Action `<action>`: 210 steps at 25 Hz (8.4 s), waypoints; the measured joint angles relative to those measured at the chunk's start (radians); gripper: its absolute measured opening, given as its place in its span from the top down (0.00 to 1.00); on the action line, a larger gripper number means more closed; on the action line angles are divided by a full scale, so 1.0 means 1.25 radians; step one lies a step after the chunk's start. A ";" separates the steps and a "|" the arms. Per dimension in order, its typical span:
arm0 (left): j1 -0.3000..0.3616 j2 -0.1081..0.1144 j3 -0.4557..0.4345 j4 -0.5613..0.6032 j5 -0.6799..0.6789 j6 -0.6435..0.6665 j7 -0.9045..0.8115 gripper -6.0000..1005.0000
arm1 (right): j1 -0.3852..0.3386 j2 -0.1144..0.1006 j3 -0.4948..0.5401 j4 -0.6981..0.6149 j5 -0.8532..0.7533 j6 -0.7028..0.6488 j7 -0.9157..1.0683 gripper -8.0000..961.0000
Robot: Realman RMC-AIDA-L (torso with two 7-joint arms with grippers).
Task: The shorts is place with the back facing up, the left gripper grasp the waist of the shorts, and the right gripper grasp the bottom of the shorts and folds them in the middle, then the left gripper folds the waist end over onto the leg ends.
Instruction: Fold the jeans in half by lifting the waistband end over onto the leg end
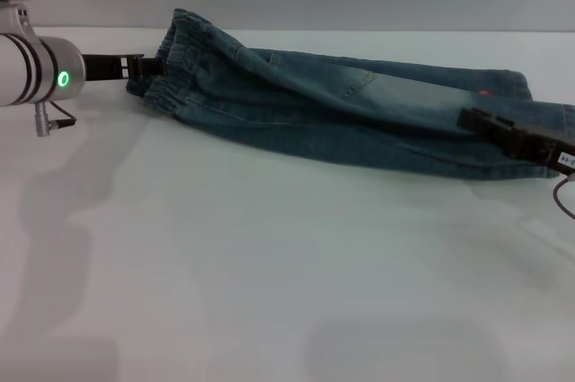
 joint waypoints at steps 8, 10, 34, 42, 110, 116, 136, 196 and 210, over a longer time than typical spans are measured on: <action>-0.011 0.000 0.000 0.027 0.016 0.021 0.000 0.15 | 0.000 0.000 -0.001 -0.001 0.000 0.016 0.001 0.78; -0.012 0.001 0.000 0.034 0.017 0.023 0.000 0.15 | 0.000 0.000 -0.001 -0.002 0.003 0.023 0.003 0.78; -0.067 -0.006 0.008 0.138 0.011 0.044 0.001 0.15 | 0.007 -0.001 -0.001 -0.004 0.013 0.049 0.013 0.78; -0.067 -0.006 0.007 0.140 0.011 0.045 0.001 0.15 | 0.011 -0.002 0.000 -0.004 0.013 0.052 0.020 0.78; 0.175 -0.012 0.223 -0.427 -0.022 -0.041 -0.091 0.88 | 0.088 -0.002 -0.049 -0.112 0.005 0.019 0.067 0.84; 0.206 -0.012 0.240 -0.498 -0.022 -0.066 -0.098 0.88 | 0.139 0.000 -0.132 -0.143 0.009 -0.040 0.052 0.85; 0.271 -0.011 0.260 -0.627 -0.025 -0.127 -0.101 0.88 | 0.133 0.002 -0.151 -0.152 0.113 -0.113 -0.033 0.99; 0.318 -0.010 0.336 -0.819 -0.043 -0.160 -0.092 0.89 | 0.198 -0.004 -0.506 -0.120 0.426 -0.383 -0.154 0.99; 0.338 -0.009 0.337 -0.858 -0.051 -0.171 -0.092 0.89 | 0.208 -0.023 -0.396 -0.089 0.349 -0.518 -0.221 0.99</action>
